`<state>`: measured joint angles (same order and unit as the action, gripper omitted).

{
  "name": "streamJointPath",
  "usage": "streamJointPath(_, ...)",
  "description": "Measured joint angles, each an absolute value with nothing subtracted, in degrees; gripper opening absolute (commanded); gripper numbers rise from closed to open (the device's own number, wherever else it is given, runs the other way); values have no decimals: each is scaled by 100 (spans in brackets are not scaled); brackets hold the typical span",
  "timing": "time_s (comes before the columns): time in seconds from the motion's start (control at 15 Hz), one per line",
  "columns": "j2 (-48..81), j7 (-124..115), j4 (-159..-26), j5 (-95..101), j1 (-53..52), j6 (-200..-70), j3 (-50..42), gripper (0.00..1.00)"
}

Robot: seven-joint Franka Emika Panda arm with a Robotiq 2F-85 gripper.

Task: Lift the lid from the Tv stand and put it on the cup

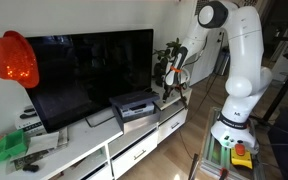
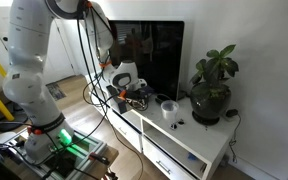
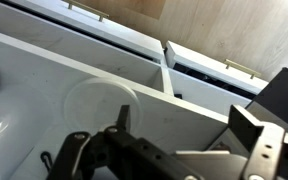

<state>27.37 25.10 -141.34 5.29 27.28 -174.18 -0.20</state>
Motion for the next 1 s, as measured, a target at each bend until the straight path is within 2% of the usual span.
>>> streamJointPath(0.27,3477,3188,-13473,689,3468,-17439,442,100)
streamJointPath(0.53,4038,3415,-12958,859,3646,-17437,533,100)
streamJointPath(0.6,4155,3433,-12865,881,3647,-17437,538,87)
streamJointPath(0.67,4264,3452,-12784,902,3649,-17437,549,83)
streamJointPath(0.73,4361,3478,-12709,921,3658,-17435,568,66)
streamJointPath(1.0,4625,3555,-12474,936,3673,-17435,603,38)
